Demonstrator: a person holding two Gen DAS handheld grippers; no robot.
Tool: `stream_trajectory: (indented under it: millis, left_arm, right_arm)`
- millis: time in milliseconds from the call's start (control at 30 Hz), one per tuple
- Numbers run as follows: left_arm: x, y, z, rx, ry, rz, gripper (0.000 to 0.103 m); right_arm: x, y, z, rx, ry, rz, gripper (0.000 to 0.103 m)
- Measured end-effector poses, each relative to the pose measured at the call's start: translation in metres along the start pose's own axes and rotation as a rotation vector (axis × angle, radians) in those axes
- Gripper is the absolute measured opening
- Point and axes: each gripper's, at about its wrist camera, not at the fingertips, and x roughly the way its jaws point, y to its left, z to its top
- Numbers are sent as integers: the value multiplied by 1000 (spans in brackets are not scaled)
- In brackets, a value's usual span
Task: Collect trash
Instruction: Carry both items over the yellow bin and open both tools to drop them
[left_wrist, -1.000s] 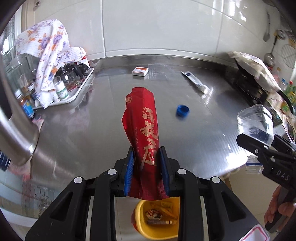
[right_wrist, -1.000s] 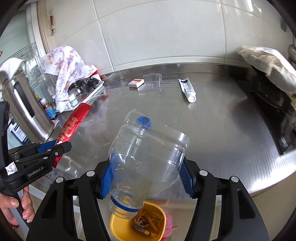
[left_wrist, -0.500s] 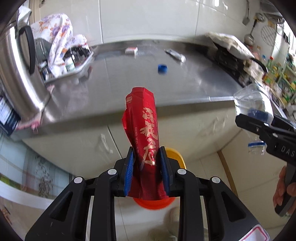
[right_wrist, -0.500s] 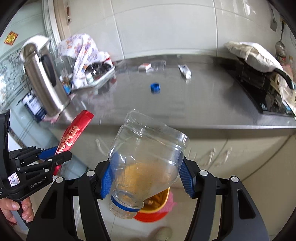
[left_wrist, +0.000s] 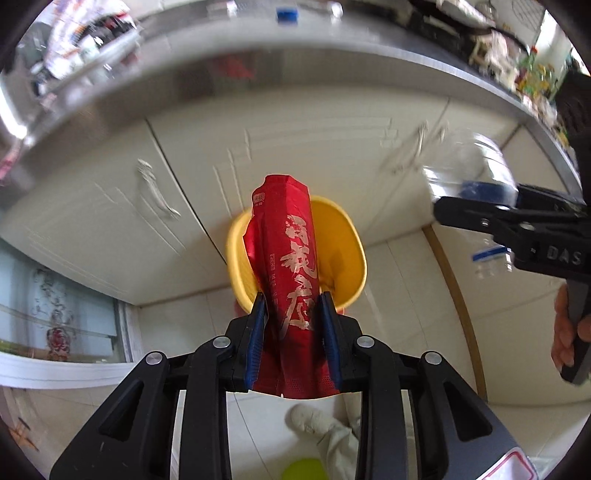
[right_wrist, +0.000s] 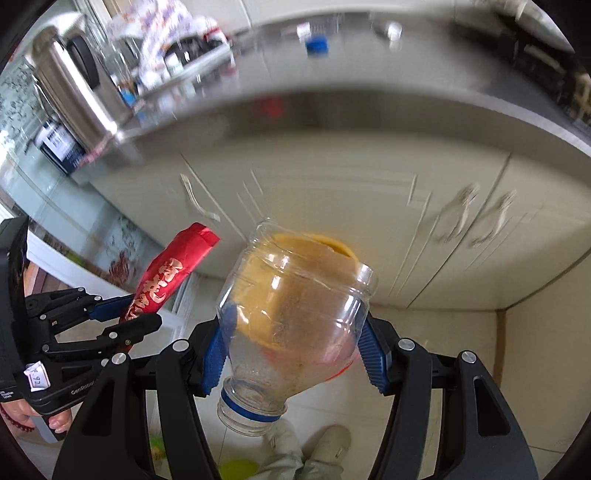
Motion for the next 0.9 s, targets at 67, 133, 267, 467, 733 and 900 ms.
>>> stream_trajectory:
  millis: [67,133,267,467,733,900]
  left_arm:
    - [23,4,1,7,39,-7,29]
    - [46,9,3,6,75,-18,29]
    - [95,18,10,15,149,-30,29]
    - [147,21,15,51,227,-37,30]
    - [184,27,10,61,305,-47,33]
    - [192,29,12,44,322,-49,45]
  right_arm:
    - [25,-4,-2,-19,38,4,63]
    - [51,-7,-3,-49,78,3,63]
    - [103,-14,-1,-76,157,4,63]
    - [166,-22,-2,-82,257,10,63]
    - [213,-33,-2,-110,332,-4,64]
    - [225,-38,-2,-100,345,-10,69]
